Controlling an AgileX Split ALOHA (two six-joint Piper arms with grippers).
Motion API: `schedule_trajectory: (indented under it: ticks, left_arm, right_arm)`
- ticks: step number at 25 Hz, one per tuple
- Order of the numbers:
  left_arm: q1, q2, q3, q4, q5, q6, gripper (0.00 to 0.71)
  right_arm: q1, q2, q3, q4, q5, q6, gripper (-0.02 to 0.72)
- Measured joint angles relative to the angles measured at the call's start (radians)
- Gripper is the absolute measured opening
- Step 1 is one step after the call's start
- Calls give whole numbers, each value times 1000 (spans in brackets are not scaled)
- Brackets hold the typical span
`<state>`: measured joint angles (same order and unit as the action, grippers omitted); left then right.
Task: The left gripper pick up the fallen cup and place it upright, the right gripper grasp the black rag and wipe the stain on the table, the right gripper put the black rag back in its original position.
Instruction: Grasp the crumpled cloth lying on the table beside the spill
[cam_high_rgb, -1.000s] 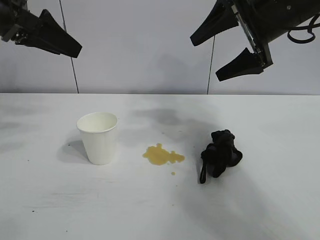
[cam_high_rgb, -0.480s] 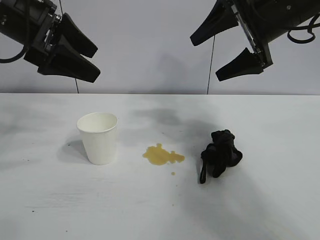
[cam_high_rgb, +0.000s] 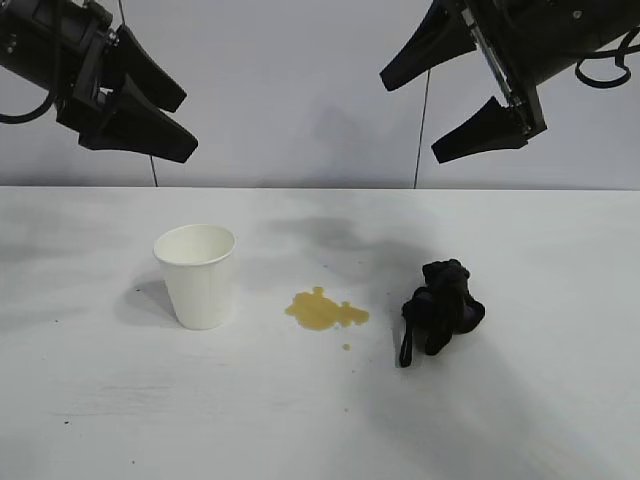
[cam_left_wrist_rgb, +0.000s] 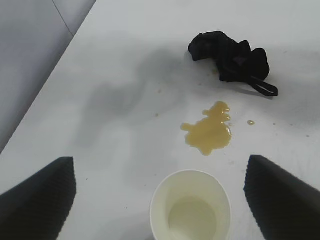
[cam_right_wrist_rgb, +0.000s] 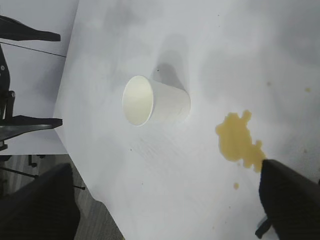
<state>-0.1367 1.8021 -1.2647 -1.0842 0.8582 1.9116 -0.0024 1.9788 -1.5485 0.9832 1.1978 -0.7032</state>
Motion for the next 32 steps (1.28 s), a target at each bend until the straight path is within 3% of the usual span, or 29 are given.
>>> schedule_trajectory:
  ticks: [4,13,21,32]
  left_arm:
    - [0,0,0,-7,-9,-112,659]
    - [0,0,1,-8,-96,-836,659]
    - [0,0,1,13,-95,-944,659]
    - [0,0,1,-79,-159,-1159,659]
  right_arm:
    - [0,0,0,0,0,2,696]
    - [0,0,0,0,0,4,696]
    - [0,0,0,0,0,4,696]
    - [0,0,0,0,0,7,696]
